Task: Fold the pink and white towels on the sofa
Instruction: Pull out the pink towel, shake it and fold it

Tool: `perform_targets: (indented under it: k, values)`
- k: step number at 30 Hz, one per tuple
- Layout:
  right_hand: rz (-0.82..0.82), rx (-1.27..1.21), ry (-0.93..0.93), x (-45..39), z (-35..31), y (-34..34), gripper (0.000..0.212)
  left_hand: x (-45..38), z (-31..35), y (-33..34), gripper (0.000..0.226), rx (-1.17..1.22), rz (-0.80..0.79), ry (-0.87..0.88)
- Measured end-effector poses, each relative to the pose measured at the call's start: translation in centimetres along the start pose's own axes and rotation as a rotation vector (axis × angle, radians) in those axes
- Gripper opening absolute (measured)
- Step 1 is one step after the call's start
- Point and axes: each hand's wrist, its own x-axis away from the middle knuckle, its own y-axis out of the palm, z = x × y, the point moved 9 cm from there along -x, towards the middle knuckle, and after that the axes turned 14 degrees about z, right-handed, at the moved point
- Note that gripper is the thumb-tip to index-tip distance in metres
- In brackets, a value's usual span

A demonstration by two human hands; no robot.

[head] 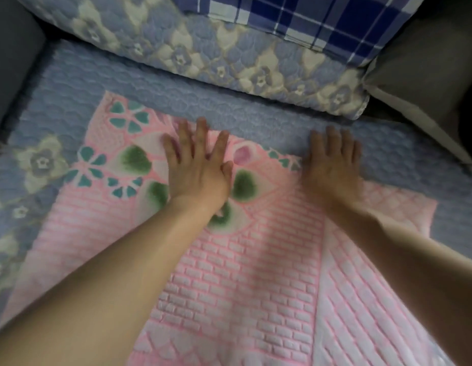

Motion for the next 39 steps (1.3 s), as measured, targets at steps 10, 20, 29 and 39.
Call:
perform_targets:
  k: [10, 20, 29, 39]
  values:
    - [-0.063, -0.054, -0.132, 6.1, 1.1, 0.7, 0.065, 7.2, 0.9, 2.9, 0.069, 0.01, 0.159, 0.037]
    - [-0.306, 0.04, 0.296, 11.0, 23.9, 1.2, 0.073, 8.4, 2.6, 0.4, 0.065, -0.036, 0.076, -0.068]
    - [-0.175, -0.546, 0.815, 15.5, 26.6, -2.0, 0.088, 41.2, 17.2, -5.8, 0.066, 0.482, 0.095, -0.893]
    - [-0.835, -1.136, 1.015, 22.1, 25.6, -1.5, 0.031, 50.2, 34.2, -0.2, 0.049, 1.595, 0.125, -2.072]
